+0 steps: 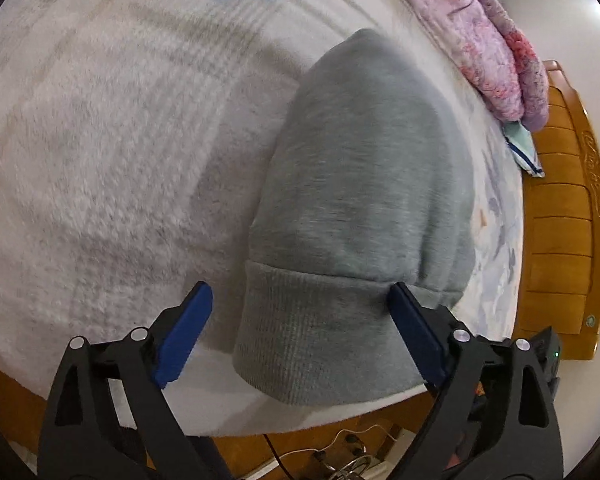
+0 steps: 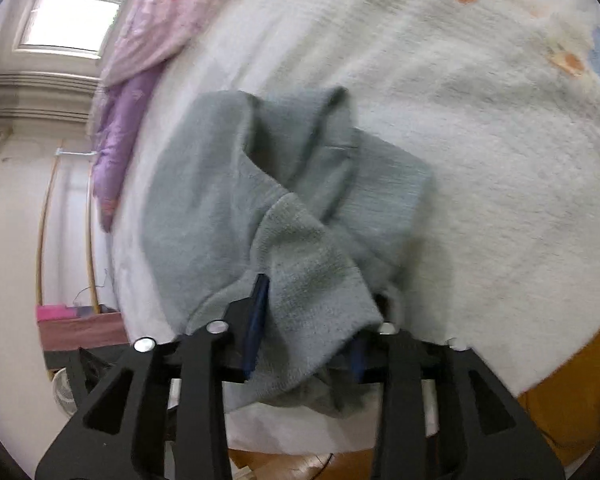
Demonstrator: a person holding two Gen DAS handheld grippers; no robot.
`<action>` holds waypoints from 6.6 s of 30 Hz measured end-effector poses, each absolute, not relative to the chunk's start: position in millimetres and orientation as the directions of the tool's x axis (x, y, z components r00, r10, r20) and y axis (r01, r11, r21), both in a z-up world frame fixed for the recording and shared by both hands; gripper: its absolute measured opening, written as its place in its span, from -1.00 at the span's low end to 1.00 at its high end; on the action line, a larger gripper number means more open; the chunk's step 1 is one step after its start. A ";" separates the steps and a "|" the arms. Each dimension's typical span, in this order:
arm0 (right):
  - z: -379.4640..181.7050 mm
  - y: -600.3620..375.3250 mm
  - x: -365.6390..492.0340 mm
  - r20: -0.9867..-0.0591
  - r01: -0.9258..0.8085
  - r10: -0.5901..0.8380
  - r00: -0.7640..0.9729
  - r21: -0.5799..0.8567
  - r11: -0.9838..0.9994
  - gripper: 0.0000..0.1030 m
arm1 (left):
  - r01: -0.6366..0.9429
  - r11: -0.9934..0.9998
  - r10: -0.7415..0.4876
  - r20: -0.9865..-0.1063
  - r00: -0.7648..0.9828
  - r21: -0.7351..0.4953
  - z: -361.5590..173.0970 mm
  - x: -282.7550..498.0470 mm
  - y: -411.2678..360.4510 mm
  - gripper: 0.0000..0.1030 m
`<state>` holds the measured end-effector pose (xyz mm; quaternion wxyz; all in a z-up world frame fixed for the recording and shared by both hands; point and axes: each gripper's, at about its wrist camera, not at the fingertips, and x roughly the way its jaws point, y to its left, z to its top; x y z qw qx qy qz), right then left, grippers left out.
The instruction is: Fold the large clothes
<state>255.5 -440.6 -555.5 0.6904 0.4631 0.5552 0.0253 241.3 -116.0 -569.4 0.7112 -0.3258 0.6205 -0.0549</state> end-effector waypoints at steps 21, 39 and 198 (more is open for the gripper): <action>-632.6 -468.0 276.1 -0.549 0.594 0.800 0.241 0.736 0.325 0.80 | -0.416 0.732 -0.519 -0.838 0.172 -0.539 -586.5 246.1 -121.6 0.55; -440.5 -317.4 371.1 -0.650 0.130 0.667 0.364 0.745 0.654 -0.34 | -0.233 0.755 -0.518 -0.775 0.363 -0.613 -460.6 352.5 -18.2 -0.12; -23.9 -180.9 177.8 -0.589 -0.323 0.376 0.715 0.198 0.925 0.80 | -0.165 0.986 0.151 -0.567 0.810 0.027 -26.0 157.0 59.1 0.88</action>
